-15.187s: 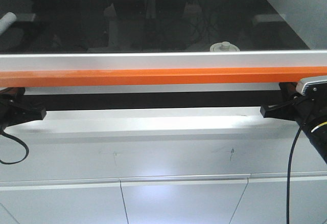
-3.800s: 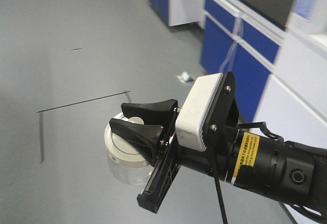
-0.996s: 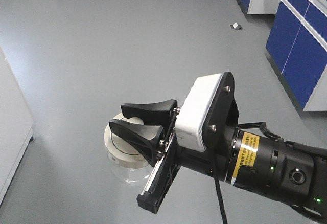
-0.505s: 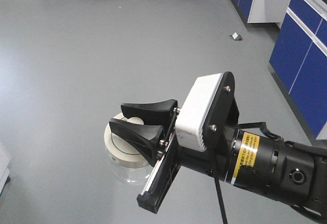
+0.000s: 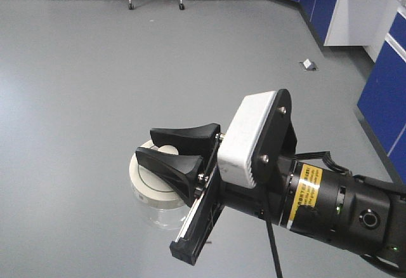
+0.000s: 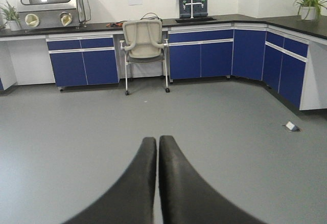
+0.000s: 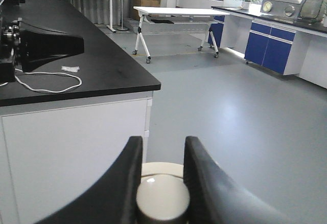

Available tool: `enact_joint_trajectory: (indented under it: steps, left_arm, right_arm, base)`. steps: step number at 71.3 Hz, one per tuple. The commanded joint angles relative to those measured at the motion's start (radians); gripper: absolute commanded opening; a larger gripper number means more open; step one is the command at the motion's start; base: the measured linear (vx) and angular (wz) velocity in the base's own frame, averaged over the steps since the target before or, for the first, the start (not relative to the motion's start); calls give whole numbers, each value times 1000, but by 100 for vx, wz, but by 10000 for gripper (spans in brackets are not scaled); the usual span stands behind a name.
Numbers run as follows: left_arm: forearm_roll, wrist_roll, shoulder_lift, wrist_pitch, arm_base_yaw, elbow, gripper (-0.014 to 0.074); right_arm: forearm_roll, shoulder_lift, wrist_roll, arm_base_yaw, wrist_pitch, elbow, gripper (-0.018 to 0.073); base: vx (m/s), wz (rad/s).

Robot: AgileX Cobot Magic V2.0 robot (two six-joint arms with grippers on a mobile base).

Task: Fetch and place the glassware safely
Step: 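Carry the jar in the right gripper toward the black countertop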

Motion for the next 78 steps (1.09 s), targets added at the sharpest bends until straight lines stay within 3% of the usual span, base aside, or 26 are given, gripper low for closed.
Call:
enact_joint_trajectory:
  steps: [1,78]
  left_arm:
    - [-10,-9,7,-68,-5,-26,-7]
    - [-10,-9,8,-68,-5,-26,-7]
  right_arm:
    - [28,-29,-6,-3,-81,-30,-3]
    - [29,-29,-6,-3,-81,-30,-3]
  base:
    - [54,4]
    - [58,1]
